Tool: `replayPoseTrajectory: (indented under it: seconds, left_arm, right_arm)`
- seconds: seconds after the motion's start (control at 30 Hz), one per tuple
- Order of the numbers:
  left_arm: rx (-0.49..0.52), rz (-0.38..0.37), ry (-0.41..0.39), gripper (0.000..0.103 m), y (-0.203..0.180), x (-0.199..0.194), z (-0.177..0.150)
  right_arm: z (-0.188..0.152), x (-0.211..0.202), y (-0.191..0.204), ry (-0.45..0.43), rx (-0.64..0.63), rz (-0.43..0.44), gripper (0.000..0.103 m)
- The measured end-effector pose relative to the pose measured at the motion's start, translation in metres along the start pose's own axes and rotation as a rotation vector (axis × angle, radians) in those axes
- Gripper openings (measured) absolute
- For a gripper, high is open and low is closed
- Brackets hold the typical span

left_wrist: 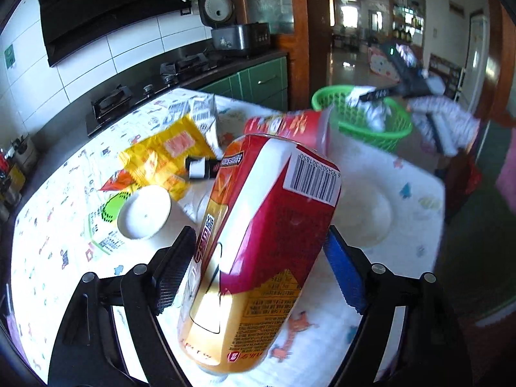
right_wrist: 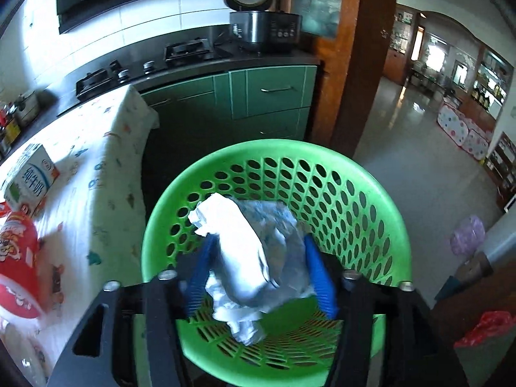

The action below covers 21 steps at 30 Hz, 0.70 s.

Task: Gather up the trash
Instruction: 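Carry the foil over the green wastebasket and open the right tool, then grasp the red cup with the left tool and drop it into the wastebasket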

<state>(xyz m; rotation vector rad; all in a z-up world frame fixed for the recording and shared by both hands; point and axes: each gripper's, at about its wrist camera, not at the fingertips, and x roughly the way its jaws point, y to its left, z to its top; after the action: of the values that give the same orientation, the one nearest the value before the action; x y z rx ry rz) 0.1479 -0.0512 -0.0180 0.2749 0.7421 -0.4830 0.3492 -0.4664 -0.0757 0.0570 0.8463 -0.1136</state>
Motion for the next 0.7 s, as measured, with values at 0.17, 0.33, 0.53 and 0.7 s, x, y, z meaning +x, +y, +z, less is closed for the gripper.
replayPoseTrajectory:
  seconds: [0.17,0.33,0.53,0.7]
  left_arm:
    - [-0.041,-0.064,-0.023,0.078,-0.006,-0.001,0.03]
    - [-0.029,-0.11,-0.048,0.077,-0.031,0.013,0.072]
    - [-0.009,-0.168,-0.062,0.077,-0.06,0.038,0.127]
    - [0.018,-0.149,-0.068,0.076,-0.076,0.058,0.152]
  right_arm:
    - [-0.004,-0.01,-0.016,-0.037,0.034,-0.005,0.066]
    - [-0.008,-0.026,-0.032,-0.07,0.033,0.022,0.075]
    - [-0.012,-0.046,-0.054,-0.12,0.066,0.046,0.075]
    - [-0.026,-0.068,-0.069,-0.161,0.065,0.075,0.075]
